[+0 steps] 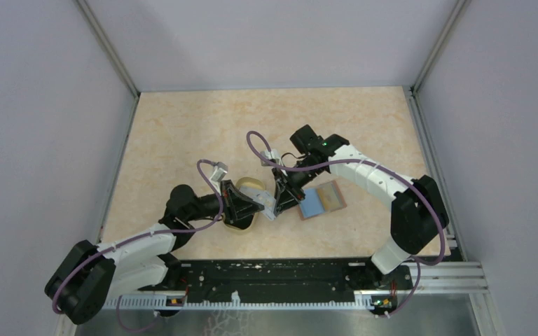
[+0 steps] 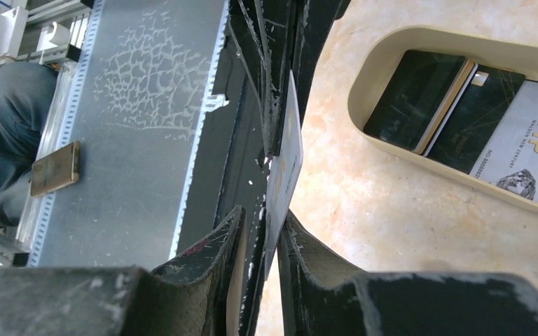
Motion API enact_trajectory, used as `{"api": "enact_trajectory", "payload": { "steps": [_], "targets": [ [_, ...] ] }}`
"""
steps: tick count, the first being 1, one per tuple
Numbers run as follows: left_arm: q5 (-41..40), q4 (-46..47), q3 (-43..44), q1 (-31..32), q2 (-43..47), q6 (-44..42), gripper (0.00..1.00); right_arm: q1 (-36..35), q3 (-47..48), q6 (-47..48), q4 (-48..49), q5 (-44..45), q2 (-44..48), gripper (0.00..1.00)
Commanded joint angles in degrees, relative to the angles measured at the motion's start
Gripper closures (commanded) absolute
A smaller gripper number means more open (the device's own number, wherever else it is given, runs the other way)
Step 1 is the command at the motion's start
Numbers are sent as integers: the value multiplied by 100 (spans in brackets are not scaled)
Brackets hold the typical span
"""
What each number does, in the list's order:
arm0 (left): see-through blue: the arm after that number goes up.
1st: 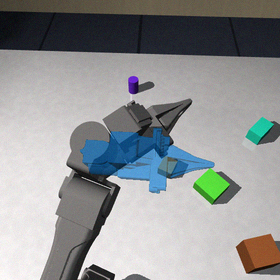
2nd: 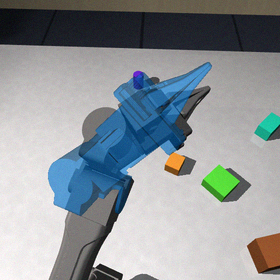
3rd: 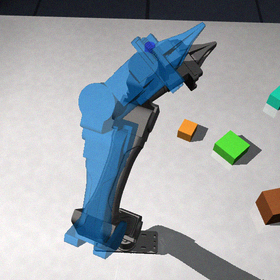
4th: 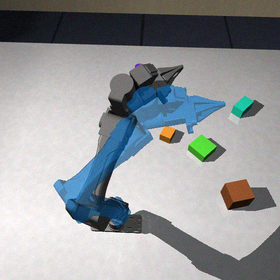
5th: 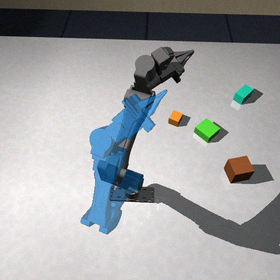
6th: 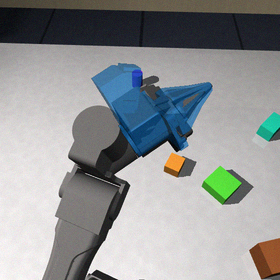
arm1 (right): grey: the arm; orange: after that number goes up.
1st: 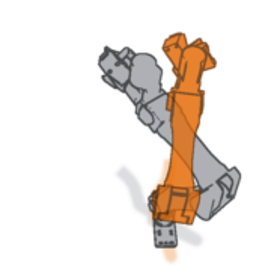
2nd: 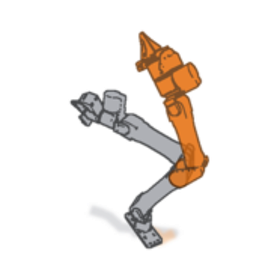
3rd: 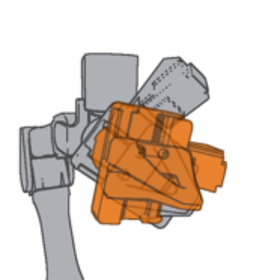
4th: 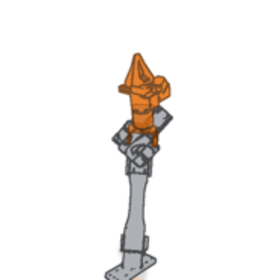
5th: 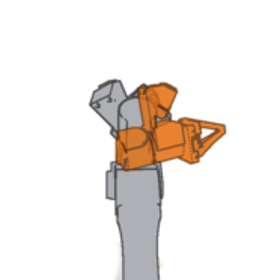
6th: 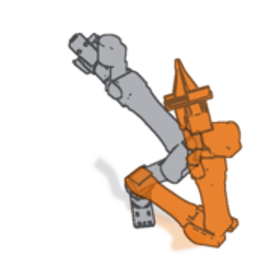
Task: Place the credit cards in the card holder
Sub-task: Pick up the credit card from the storage box.
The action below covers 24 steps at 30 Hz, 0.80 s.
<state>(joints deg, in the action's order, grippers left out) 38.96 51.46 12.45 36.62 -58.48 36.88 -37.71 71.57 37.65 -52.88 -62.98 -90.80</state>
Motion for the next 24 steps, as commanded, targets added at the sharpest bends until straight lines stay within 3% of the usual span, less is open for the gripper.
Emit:
{"api": "enact_trajectory", "payload": {
  "steps": [1,3,5,6,9,12,14,20,24],
  "targets": [
    [361,419,217,15,-197,80,100,1,-93,-68,276,-121,248,79],
    [364,451,230,20,-240,89,100,1,-98,-89,278,-210,233,85],
    [366,452,225,14,-245,90,100,1,-93,-53,235,-319,212,100],
    [362,460,212,14,-251,89,100,5,-90,-3,182,-361,198,100],
    [291,625,64,14,-202,202,79,5,-82,136,51,-451,183,100],
    [115,1071,-250,13,-54,346,47,11,-53,348,-119,-361,177,100],
    [128,948,-312,8,51,233,40,11,-31,486,-235,-223,146,100],
    [631,-589,313,3,154,-480,44,-135,126,846,-664,85,-155,100],
    [804,-1053,588,4,91,-730,55,-201,159,877,-705,137,-201,100]
  ]
}}
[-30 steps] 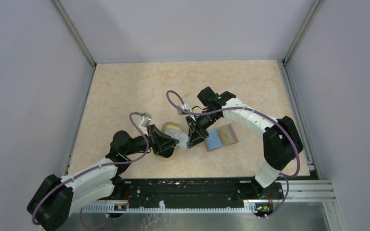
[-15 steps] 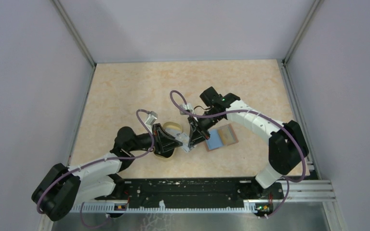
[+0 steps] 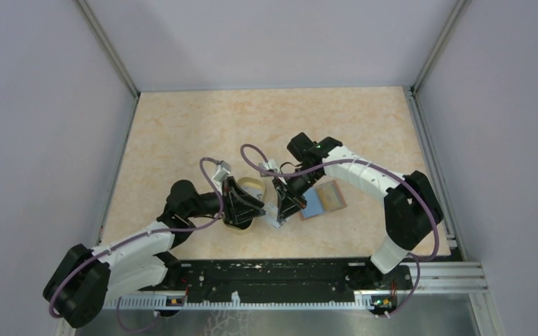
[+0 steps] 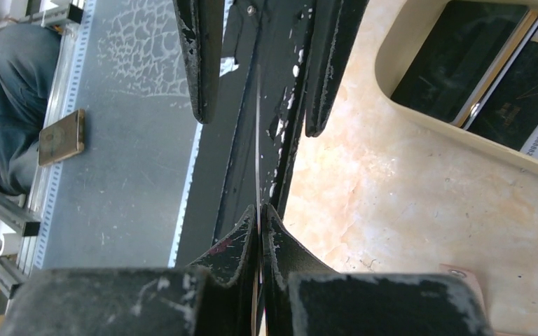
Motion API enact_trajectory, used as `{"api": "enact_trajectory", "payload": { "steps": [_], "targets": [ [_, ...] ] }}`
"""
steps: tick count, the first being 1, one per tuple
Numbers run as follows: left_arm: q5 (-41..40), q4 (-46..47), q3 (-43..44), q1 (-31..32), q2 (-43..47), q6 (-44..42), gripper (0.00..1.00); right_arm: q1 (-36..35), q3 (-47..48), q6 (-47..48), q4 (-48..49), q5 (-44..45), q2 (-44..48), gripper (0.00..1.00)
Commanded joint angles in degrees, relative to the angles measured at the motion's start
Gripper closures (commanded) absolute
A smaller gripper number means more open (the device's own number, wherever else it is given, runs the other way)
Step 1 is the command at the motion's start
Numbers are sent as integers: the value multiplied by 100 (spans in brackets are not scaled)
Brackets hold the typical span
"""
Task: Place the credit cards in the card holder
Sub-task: Pick up the credit card from the storage box, then insert the credit card into the card holder.
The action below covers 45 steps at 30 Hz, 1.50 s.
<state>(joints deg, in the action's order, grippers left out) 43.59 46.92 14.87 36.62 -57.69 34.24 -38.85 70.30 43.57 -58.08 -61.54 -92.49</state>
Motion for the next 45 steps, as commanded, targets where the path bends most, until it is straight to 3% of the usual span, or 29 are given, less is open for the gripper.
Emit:
{"api": "enact_trajectory", "payload": {
  "steps": [1,7,13,14,16,17,19,20,23,25,28,33,40,45],
  "targets": [
    [406,-669,408,7,-46,-484,55,-88,293,277,-186,-26,-26,100],
    [952,-740,713,6,-634,-587,64,-88,322,275,-212,-75,-13,100],
    [1004,-796,727,10,-727,-675,65,-88,314,283,-209,4,3,100],
    [996,-808,727,9,-720,-688,70,-86,315,285,-200,24,-4,100],
    [1013,-799,736,4,-701,-682,94,-88,300,275,-180,64,-14,100],
    [1037,-755,736,4,-702,-662,100,-88,300,274,-178,69,-19,100],
    [1085,-567,698,3,-685,-557,100,-88,304,270,-176,119,-23,100],
    [1038,-437,645,6,-666,-469,100,-81,320,273,-202,166,-8,94],
    [607,-99,361,13,-599,-109,100,252,497,294,-392,305,131,63],
    [300,11,236,27,-712,345,100,784,515,40,-232,556,405,56],
    [-145,589,66,171,-1108,961,100,1793,129,-696,591,1391,973,57],
    [-692,1265,389,518,-2141,1549,100,3063,-799,-1236,1697,2646,1520,68],
    [-1014,1357,1427,747,-3532,2034,100,3166,-1044,-1212,1570,3189,833,76],
    [-1505,30,2419,974,-4207,1958,100,3169,-1054,-1183,1443,3172,267,82]
  ]
}}
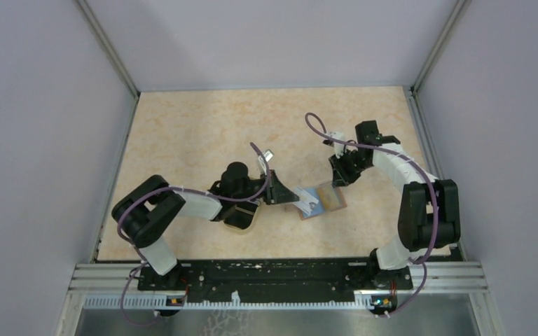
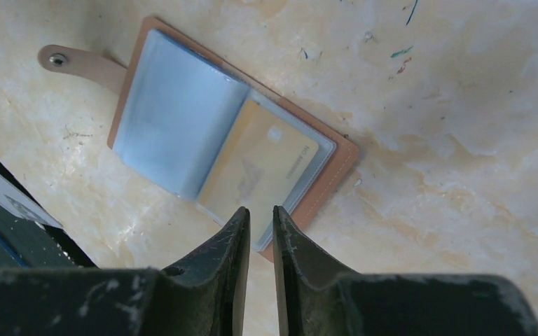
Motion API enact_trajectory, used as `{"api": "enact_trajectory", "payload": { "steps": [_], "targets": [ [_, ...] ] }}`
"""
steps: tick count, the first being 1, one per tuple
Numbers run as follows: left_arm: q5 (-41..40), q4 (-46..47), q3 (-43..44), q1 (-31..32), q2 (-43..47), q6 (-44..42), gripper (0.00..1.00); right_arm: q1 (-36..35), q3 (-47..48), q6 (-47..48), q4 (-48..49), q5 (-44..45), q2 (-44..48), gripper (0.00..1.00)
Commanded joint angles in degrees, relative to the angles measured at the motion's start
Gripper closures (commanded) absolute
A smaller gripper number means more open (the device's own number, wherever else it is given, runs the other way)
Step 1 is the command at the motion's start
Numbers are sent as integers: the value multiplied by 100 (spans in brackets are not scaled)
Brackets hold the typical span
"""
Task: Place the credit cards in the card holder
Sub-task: Insert the credit card into the card holder.
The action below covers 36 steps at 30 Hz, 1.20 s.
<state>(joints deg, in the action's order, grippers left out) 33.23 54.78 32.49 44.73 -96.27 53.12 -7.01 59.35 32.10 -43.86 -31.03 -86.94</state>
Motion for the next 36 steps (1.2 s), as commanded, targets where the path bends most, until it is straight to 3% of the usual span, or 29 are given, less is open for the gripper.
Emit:
{"api": "enact_trajectory", "payload": {
  "steps": [1,6,15,36],
  "targets": [
    [-564,-997,796,199,-449,37,100,-12,26,-51,31,182,-429,82],
    [-770,-1478,1185,280,-836,-17,100,-16,47,-17,-22,478,-1036,84],
    [-541,-1760,1673,291,-1331,-91,100,-12,10,-53,52,619,-1300,84],
    [-477,-3236,2437,292,-1723,-306,100,-16,35,-41,23,492,-1212,84]
  ]
}}
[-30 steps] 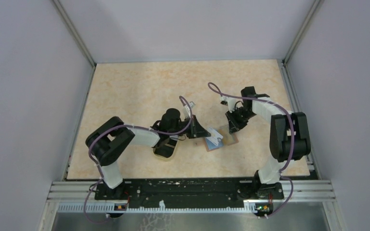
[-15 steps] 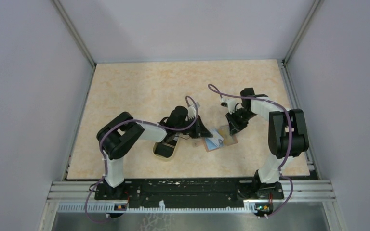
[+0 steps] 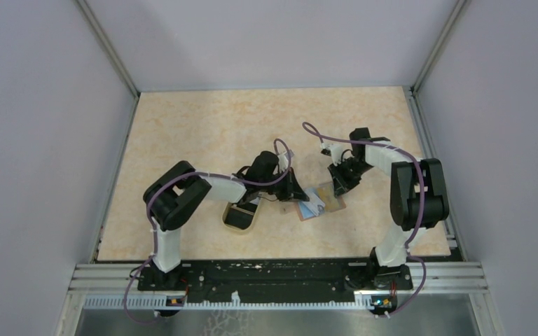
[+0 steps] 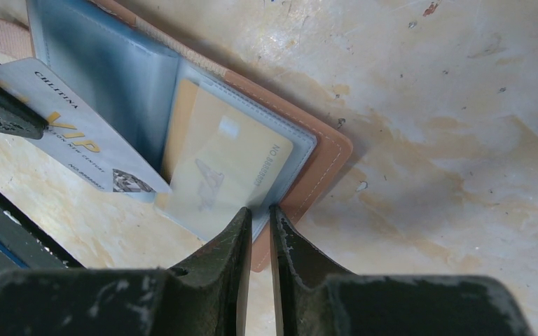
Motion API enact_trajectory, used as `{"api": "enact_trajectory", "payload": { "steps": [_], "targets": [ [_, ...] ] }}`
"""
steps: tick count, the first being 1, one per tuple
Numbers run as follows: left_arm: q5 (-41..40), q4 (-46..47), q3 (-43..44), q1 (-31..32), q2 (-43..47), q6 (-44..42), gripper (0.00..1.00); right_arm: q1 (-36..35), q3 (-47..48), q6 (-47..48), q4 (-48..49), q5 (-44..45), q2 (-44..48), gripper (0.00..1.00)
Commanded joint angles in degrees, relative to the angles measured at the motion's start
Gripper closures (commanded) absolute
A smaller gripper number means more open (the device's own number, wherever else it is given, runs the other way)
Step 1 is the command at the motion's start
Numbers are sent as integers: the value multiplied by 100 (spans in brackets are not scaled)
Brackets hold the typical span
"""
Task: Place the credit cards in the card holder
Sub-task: Insert the credit card into the card holder.
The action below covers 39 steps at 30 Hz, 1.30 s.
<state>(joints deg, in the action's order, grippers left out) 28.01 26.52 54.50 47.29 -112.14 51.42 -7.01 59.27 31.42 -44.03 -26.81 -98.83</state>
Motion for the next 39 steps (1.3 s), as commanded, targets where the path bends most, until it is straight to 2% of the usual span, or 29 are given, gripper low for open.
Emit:
{"api": "enact_trajectory", "payload": {
  "steps": [1,23,31,39],
  "targets": [
    [30,-468,275,37,-151,-140,100,-12,42,26,40,70,-23,84],
    [91,-1226,967,37,-643,-337,100,-25,69,26,33,6,57,83],
    [210,-1662,1387,22,-911,-492,99,-20,51,9,155,-212,441,79],
    [570,-1860,1454,-193,-1045,-543,95,-30,-41,115,317,-544,799,78]
  ]
}}
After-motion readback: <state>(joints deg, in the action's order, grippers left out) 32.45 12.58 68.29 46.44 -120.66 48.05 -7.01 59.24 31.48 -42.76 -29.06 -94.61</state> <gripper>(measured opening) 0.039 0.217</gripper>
